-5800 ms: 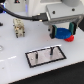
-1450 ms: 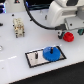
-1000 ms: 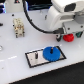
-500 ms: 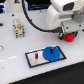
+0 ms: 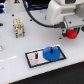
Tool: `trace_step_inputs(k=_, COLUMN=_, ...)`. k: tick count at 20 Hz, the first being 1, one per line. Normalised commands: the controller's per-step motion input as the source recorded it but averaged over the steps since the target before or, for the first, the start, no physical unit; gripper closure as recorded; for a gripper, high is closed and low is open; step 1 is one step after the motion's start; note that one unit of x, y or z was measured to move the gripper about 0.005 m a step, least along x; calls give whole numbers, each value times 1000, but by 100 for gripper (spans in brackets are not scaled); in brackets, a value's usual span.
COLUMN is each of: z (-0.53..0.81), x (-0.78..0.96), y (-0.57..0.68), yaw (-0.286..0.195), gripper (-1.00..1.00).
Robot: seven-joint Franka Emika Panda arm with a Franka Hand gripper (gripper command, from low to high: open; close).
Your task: Insert the blue gear onto the right peg, followed by the red gear
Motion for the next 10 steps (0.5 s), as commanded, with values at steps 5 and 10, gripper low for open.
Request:
trace_step_inputs(k=5, z=402, x=481, y=-278, yaw=0, gripper=100)
trace_step_inputs(k=10, z=407, x=453, y=-379, yaw=0, gripper=100)
